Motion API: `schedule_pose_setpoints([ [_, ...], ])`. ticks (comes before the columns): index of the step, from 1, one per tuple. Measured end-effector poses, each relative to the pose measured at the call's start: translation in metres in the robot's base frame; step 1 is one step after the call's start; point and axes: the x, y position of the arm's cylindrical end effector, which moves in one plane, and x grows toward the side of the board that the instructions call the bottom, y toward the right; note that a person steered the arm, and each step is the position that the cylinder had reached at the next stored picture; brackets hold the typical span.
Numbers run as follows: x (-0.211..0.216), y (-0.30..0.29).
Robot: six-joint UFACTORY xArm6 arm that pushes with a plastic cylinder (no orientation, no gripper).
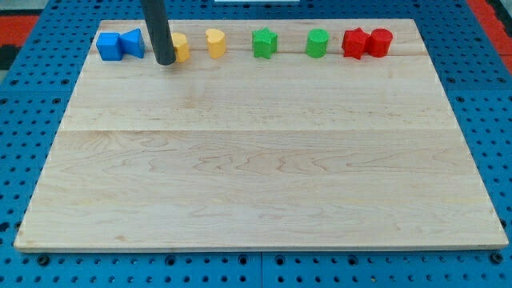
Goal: Push the blue cube slightly up
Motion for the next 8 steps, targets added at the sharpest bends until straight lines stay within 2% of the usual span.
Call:
schedule_pose_setpoints([
  [2,-0.025,0.000],
  [4,0.045,-0.030],
  [5,0.048,-0.066],
  [6,0.037,-0.135],
  [8,0.024,-0.129],
])
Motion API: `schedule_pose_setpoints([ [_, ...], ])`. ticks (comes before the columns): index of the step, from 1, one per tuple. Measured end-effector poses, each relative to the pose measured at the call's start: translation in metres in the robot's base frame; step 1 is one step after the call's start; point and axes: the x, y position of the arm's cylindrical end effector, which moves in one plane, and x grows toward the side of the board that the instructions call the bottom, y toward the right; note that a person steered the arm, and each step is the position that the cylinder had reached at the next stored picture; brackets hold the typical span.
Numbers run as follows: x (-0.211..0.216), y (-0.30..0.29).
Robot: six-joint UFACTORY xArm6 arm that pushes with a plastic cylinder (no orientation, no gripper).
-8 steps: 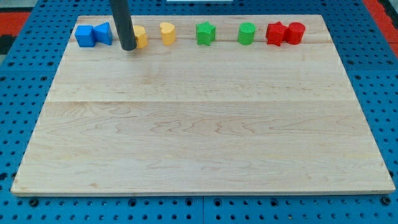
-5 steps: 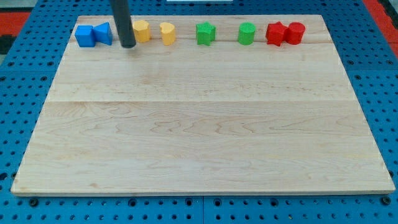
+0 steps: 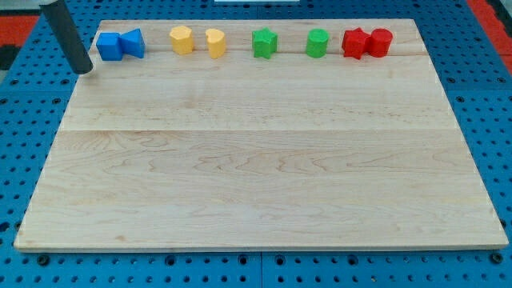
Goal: Push the blue cube slightly up
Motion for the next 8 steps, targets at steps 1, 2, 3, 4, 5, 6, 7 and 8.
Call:
schedule_pose_setpoints([
  [1,-0.008,0.016],
  [2,-0.020,0.020],
  [3,-0.020,0.020],
  [4,-0.022,0.018],
  [5,-0.024,0.013],
  [6,-0.025,0.013],
  [7,-0.027,0.014],
  [8,-0.032,0.018],
])
